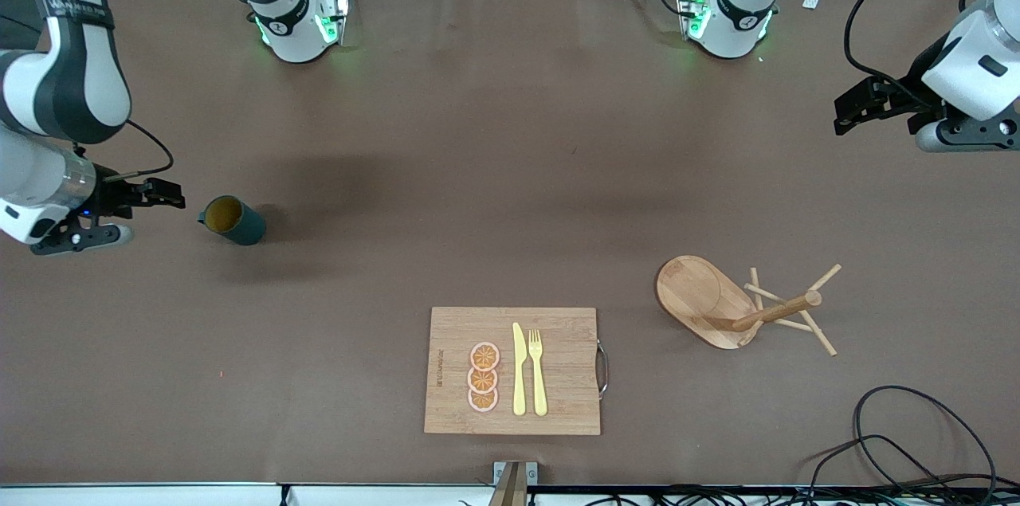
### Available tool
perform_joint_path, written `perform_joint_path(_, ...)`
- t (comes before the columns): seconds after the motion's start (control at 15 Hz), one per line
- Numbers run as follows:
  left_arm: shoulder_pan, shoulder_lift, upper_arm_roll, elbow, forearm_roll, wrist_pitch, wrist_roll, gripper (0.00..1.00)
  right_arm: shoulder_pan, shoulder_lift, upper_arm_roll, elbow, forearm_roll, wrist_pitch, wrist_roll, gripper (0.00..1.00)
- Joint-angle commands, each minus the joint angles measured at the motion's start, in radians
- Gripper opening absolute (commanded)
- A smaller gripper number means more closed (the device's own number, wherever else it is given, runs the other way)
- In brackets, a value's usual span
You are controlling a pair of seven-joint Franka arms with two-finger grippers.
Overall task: Pass cup and hang on rack
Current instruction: 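Reach the right gripper to the teal mug and grasp its rim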
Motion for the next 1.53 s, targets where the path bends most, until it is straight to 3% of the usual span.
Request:
perform_joint_path(0.0, 0.004, 0.010, 0.000, 0.020, -0.009, -0.002, 0.016, 1.00, -0.051, 0.030, 0.013, -0.093, 0.044, 0.109, -0.190, 1.00)
perform_joint_path(0.4, 0.002, 0.012, 0.000, 0.025, -0.009, -0.001, 0.018, 1.00, -0.051, 0.139, 0.014, -0.181, 0.086, 0.332, -0.360, 0.98)
perform_joint_path(0.47, 0.002, 0.010, 0.000, 0.025, -0.009, -0.002, 0.018, 1.00, -0.051, 0.158, 0.016, -0.182, 0.086, 0.343, -0.379, 0.90)
perform_joint_path(0.53, 0.004, 0.007, 0.000, 0.025, -0.009, -0.002, 0.019, 1.00, -0.051, 0.171, 0.016, -0.182, 0.090, 0.352, -0.379, 0.75)
perform_joint_path(0.8, 0.004, 0.002, 0.000, 0.026, -0.009, -0.002, 0.022, 1.00, -0.051, 0.187, 0.016, -0.182, 0.109, 0.352, -0.376, 0.04)
perform_joint_path(0.86, 0.004, 0.002, 0.000, 0.026, -0.009, -0.002, 0.022, 1.00, -0.046, 0.185, 0.016, -0.181, 0.115, 0.343, -0.373, 0.00)
perform_joint_path(1.13, 0.004, 0.001, 0.000, 0.026, -0.010, -0.002, 0.021, 1.00, 0.025, 0.114, 0.017, -0.166, 0.132, 0.211, -0.225, 0.00)
perform_joint_path(1.46, 0.002, -0.001, -0.002, 0.025, -0.010, -0.004, 0.021, 1.00, 0.287, 0.041, 0.020, -0.147, 0.135, 0.142, 0.246, 0.00)
